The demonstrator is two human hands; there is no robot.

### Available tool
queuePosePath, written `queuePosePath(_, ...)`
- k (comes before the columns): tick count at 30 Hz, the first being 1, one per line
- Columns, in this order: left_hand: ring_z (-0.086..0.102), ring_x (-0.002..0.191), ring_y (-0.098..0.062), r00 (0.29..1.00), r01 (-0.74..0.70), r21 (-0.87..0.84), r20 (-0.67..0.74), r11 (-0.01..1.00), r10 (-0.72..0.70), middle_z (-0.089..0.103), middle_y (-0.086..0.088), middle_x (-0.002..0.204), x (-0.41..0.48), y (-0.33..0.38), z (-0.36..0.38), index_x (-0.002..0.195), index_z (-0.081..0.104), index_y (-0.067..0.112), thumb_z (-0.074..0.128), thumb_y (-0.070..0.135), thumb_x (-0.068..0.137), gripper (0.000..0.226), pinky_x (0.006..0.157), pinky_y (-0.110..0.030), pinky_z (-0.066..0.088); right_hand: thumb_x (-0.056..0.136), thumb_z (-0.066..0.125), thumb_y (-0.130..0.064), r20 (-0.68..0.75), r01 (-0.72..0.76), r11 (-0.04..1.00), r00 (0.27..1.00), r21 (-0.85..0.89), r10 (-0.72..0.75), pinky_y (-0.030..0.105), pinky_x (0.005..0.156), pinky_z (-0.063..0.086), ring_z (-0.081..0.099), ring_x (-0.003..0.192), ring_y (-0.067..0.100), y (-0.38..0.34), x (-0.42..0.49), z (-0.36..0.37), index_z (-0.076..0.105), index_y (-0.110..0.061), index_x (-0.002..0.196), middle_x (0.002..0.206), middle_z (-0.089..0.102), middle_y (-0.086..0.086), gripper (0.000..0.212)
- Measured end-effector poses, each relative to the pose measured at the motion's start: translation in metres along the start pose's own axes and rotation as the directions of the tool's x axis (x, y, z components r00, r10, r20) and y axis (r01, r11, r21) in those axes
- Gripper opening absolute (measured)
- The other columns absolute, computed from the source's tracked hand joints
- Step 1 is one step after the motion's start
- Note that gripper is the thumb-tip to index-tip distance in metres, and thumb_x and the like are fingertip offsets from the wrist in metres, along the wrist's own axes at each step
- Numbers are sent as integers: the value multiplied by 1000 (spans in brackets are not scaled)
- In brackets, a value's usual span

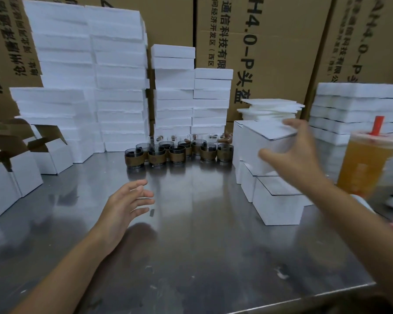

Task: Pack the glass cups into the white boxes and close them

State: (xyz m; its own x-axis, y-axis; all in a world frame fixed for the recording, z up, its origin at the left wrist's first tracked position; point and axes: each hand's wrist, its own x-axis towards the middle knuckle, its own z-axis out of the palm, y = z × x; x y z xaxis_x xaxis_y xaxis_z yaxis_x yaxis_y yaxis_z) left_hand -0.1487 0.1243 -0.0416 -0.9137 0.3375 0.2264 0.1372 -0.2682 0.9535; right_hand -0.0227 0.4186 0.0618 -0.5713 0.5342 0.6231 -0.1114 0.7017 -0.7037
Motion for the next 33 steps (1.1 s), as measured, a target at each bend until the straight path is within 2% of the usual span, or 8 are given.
queuePosePath(2,68,78,-17,1000,-1,5,12,1000,1,69,-3,81,0,-1,0,106,62,17,51,23,88,22,76,-33,48,69,76,-15,-45,-33,998,999,-47,31,23,84,45,44,115,21,18,11,-25,36,-25,130,134,37,4,74)
queuePosePath(4,69,78,-17,1000,1,13,27,1000,-1,69,-3,81,0,-2,0,106,62,17,53,25,86,24,75,-33,47,69,78,-15,-55,-80,992,996,-93,75,41,92,49,43,119,26,36,18,-45,34,-27,131,136,35,4,77)
queuePosePath(7,69,77,-17,999,-1,17,41,1000,0,70,-2,80,1,-3,0,104,63,19,55,29,78,29,74,-33,47,68,79,-15,-62,-119,981,992,-155,111,47,94,49,42,119,26,57,23,-64,33,-30,133,136,36,5,81)
queuePosePath(12,69,76,-16,999,-5,11,47,1000,5,69,-2,80,1,-4,0,104,64,19,55,28,78,28,74,-34,46,69,79,-12,-86,-147,972,987,-185,133,48,97,46,41,122,28,77,23,-69,33,-22,135,138,37,8,81)
queuePosePath(20,67,77,-18,998,-8,6,61,1000,8,68,-2,80,-1,-4,3,105,62,17,54,26,80,28,76,-34,47,76,75,-20,-97,-268,950,962,-160,255,47,91,49,44,119,29,91,25,-55,33,-23,135,139,33,8,72)
queuePosePath(23,67,77,-18,998,-9,9,69,1000,9,68,-2,80,0,-4,4,106,62,16,54,26,81,28,75,-33,47,77,75,-21,-95,-257,955,965,-151,245,43,94,47,43,120,27,94,26,-51,34,-23,135,139,30,7,71)
queuePosePath(28,67,77,-17,996,-9,11,88,1000,8,67,-3,81,0,-3,5,107,61,15,56,31,75,37,72,-31,49,75,78,-25,-113,-196,967,977,-164,179,30,86,41,42,114,19,93,27,-42,36,-19,134,136,34,9,72)
queuePosePath(33,66,78,-19,996,-10,-1,86,1000,10,68,-2,80,-1,-4,4,107,61,14,57,31,75,37,73,-32,50,74,79,-30,-119,-179,967,980,-181,159,29,89,40,43,116,23,91,29,-30,35,-17,133,138,34,11,75)
